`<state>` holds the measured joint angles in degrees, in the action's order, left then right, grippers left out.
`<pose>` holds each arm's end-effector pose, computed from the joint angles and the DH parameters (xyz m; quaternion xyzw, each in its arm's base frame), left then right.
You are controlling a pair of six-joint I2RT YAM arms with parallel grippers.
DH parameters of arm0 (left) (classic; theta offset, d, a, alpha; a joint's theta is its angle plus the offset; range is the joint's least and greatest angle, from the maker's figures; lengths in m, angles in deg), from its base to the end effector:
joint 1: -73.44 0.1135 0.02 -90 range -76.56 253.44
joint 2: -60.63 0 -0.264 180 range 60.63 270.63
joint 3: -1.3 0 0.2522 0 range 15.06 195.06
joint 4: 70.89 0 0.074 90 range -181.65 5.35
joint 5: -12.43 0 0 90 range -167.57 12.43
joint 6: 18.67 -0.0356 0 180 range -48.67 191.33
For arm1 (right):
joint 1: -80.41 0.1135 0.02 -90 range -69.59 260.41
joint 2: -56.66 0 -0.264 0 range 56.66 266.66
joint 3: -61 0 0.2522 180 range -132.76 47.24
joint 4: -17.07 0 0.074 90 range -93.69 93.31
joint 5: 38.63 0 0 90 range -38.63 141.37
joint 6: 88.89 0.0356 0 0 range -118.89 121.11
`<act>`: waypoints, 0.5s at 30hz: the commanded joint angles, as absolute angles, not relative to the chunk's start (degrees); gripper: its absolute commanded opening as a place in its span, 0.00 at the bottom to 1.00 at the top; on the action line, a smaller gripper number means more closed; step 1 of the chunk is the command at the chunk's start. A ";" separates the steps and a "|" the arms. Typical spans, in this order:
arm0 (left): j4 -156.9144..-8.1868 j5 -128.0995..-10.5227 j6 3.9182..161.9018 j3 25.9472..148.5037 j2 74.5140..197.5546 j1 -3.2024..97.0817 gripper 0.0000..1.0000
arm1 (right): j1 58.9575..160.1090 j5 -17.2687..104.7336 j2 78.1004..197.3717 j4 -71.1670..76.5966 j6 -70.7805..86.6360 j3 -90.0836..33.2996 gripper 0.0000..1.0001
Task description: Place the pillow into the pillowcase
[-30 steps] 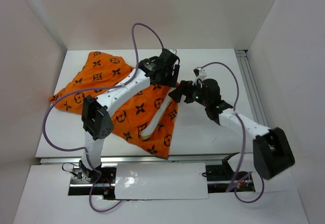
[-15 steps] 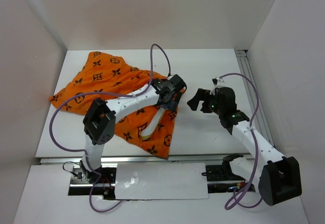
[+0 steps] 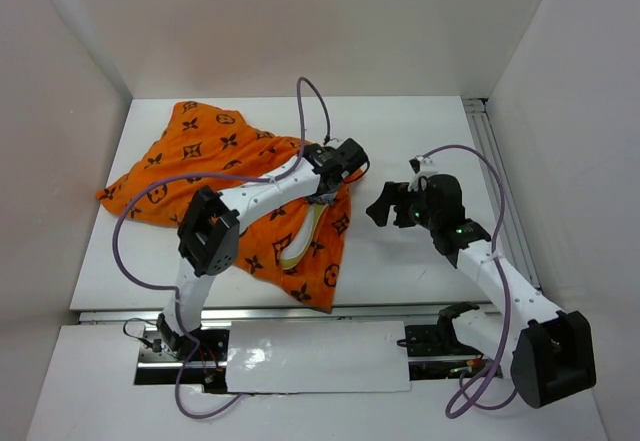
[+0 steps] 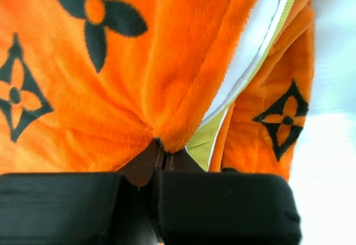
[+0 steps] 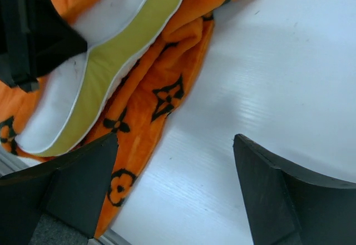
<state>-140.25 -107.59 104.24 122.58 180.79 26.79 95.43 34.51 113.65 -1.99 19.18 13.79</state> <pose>0.3175 -0.3104 0.2493 0.0649 0.9476 0.0788 0.3028 0.2092 0.0668 0.2399 -0.0519 0.8533 0.2643 0.4465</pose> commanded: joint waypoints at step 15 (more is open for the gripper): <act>-139.23 -112.11 102.71 126.41 165.22 27.56 0.00 | 112.40 46.45 133.44 16.66 30.81 8.04 0.58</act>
